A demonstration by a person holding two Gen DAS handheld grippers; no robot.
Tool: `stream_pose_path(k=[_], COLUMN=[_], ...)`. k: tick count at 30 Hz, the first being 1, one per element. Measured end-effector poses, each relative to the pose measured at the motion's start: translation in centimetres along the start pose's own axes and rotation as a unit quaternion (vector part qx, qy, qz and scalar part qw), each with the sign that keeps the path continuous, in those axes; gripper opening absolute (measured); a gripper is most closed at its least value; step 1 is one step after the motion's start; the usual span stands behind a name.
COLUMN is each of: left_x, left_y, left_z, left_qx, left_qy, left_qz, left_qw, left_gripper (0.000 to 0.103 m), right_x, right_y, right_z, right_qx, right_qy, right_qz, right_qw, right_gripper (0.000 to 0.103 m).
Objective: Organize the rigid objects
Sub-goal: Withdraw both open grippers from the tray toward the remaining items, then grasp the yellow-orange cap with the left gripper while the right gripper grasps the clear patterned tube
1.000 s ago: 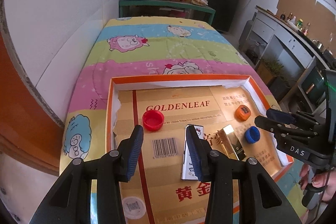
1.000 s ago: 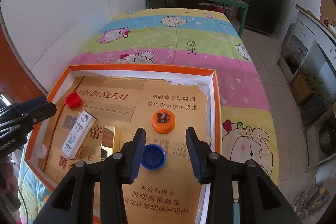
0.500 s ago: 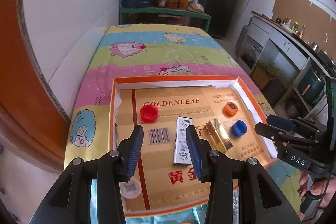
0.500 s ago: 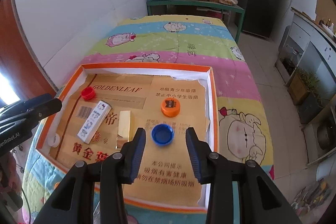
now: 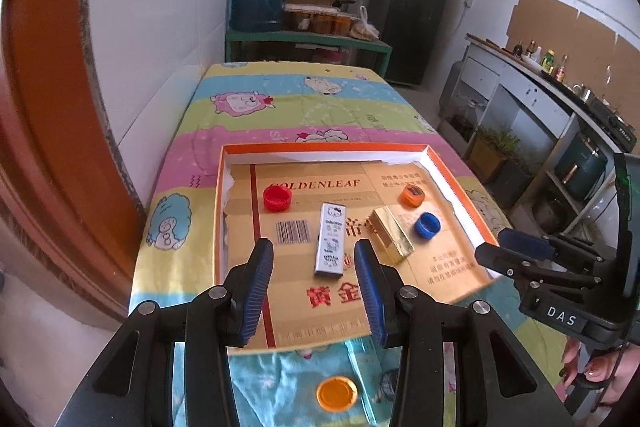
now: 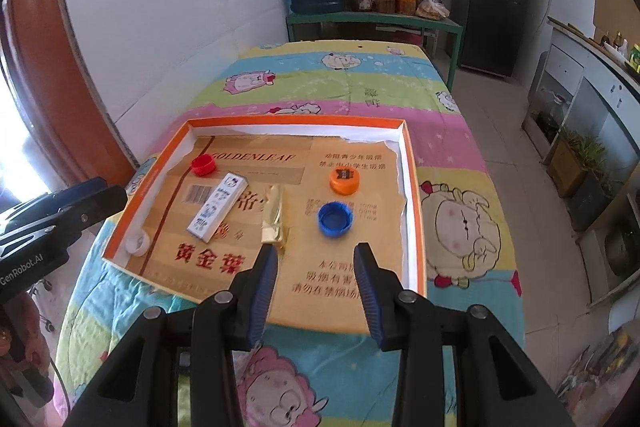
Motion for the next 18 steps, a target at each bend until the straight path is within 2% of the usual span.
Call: stream_pose_path(k=[8,18], left_x=[-0.3,0.0], left_y=[1.9,4.6], left_z=[-2.1,-3.7], left_qx=[0.009,0.014], left_qy=[-0.006,-0.004], left_qz=[-0.006,0.014], left_qw=[0.9999,0.9998], left_gripper=[0.044,0.044], right_x=[-1.4,-3.2], right_y=[1.7,4.2], right_z=[-1.6,-1.8], right_qx=[0.003,-0.006], right_qy=[-0.006,-0.004], right_qz=[0.005,0.009], right_qw=[1.0,1.0], right_gripper=[0.04,0.04])
Point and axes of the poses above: each gripper's, at about its wrist camera, not at the fingertips, and z roughly the way its jaws point, x to its right, y to its underside, the point moved 2 cm from there along z, roughly the way its jaws point, and after that the axes turned 13 degrees about x, right-handed, at the moved point
